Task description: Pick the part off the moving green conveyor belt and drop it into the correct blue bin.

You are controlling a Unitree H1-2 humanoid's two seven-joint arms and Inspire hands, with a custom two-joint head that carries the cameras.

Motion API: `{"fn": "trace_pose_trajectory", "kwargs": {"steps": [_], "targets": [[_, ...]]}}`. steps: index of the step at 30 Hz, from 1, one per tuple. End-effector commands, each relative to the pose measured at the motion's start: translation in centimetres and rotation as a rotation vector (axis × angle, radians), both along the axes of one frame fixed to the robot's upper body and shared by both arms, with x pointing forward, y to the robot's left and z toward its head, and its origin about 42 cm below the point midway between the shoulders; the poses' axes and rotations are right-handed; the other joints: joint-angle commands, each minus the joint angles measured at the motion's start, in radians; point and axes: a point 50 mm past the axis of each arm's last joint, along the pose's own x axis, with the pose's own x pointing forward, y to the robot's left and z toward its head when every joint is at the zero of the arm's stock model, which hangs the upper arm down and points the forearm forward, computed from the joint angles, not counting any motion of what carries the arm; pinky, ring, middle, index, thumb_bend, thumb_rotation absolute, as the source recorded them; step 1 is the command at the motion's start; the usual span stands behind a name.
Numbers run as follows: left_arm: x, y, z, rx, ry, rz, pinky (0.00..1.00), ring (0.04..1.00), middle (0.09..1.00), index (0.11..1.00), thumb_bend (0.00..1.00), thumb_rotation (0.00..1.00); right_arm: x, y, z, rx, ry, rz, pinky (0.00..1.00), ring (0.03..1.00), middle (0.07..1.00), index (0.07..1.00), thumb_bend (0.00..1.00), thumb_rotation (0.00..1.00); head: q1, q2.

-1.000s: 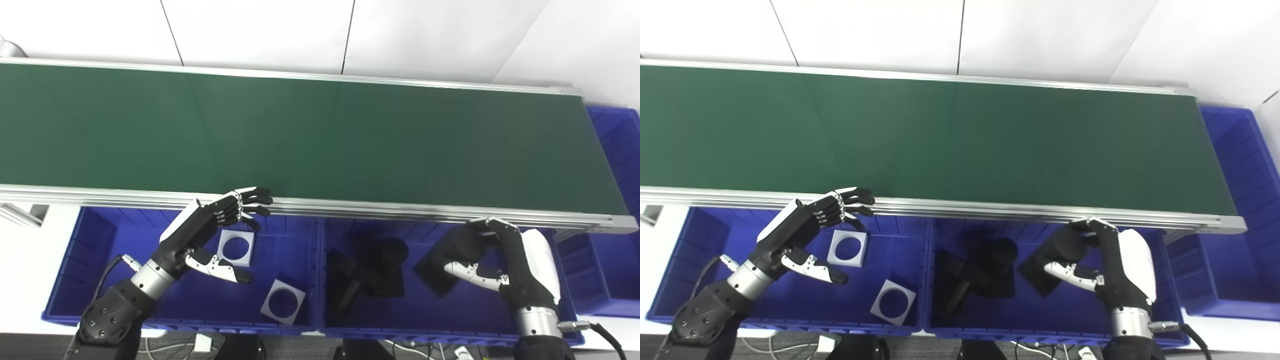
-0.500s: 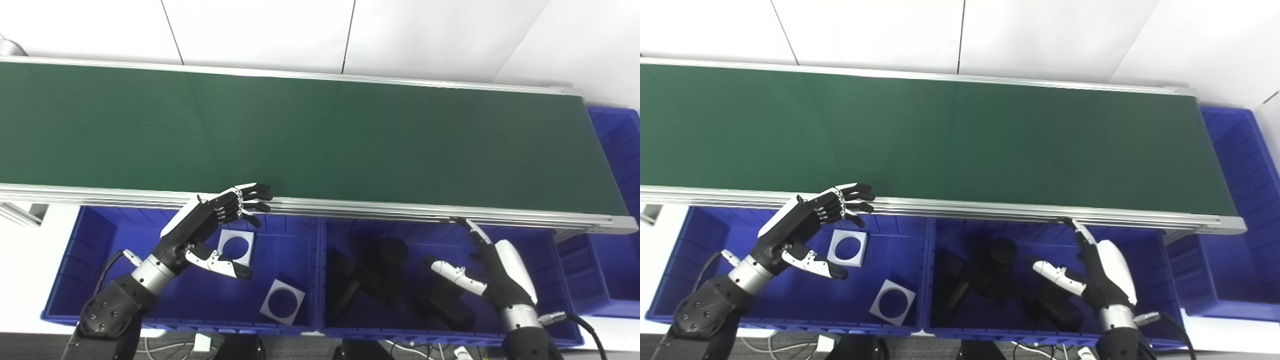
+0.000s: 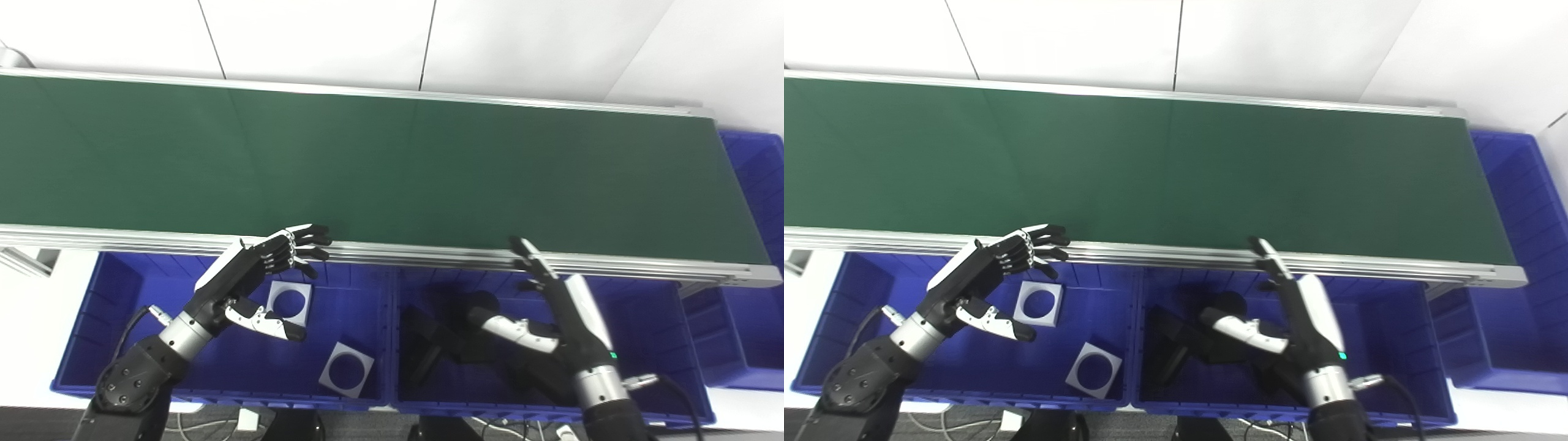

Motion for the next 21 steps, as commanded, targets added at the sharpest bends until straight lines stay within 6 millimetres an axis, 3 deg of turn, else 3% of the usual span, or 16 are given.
{"fn": "trace_pose_trajectory", "kwargs": {"steps": [1, 8, 21], "targets": [[0.5, 0.2, 1.1, -0.011, -0.039, 0.001, 0.62, 0.765, 0.82, 0.843, 1.0, 0.24, 0.3, 0.9, 1.2, 0.061, -0.115, 0.026, 0.71, 0.806, 0.863, 0.926, 0.85, 0.44, 0.01, 0.0], [0.4, -0.2, 1.2, -0.008, -0.05, 0.001, 0.61, 0.762, 0.819, 0.843, 1.0, 0.25, 0.8, 3.3, 0.3, 0.176, -0.104, 0.088, 0.71, 0.816, 0.866, 0.939, 0.88, 0.37, 0.062, 0.003], [0.5, -0.2, 1.2, -0.018, -0.032, 0.019, 0.62, 0.77, 0.83, 0.852, 0.99, 0.28, 0.7, 3.1, -0.6, 0.147, -0.079, 0.078, 0.69, 0.793, 0.858, 0.933, 0.89, 0.34, 0.061, 0.01]]}}
